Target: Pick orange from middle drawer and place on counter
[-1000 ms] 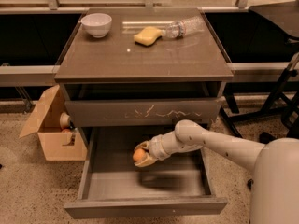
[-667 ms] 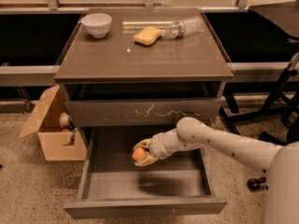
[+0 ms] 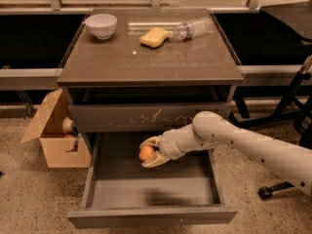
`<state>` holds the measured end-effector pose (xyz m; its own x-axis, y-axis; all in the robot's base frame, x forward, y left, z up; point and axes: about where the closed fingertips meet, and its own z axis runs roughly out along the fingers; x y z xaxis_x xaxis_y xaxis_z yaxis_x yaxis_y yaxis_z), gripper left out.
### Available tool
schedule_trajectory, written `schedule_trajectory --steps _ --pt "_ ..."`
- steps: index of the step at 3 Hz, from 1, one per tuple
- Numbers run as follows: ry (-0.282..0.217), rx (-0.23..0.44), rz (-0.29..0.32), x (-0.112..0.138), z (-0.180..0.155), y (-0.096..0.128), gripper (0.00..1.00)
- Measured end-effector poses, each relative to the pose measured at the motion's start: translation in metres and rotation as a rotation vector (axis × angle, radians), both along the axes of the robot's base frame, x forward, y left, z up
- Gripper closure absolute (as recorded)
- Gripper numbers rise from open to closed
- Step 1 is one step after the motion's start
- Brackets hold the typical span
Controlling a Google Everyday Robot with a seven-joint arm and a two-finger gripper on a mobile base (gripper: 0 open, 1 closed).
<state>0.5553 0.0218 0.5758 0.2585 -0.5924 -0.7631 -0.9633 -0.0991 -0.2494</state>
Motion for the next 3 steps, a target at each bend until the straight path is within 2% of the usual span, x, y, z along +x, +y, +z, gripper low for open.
schedule_trajectory --steps 1,2,3 --pt "0.000 0.000 0.000 0.000 0.000 0.000 1.00" --pt "0.008 0.015 0.008 0.000 0.016 -0.002 1.00" --pt "0.005 0.042 0.023 0.001 0.069 -0.011 1.00"
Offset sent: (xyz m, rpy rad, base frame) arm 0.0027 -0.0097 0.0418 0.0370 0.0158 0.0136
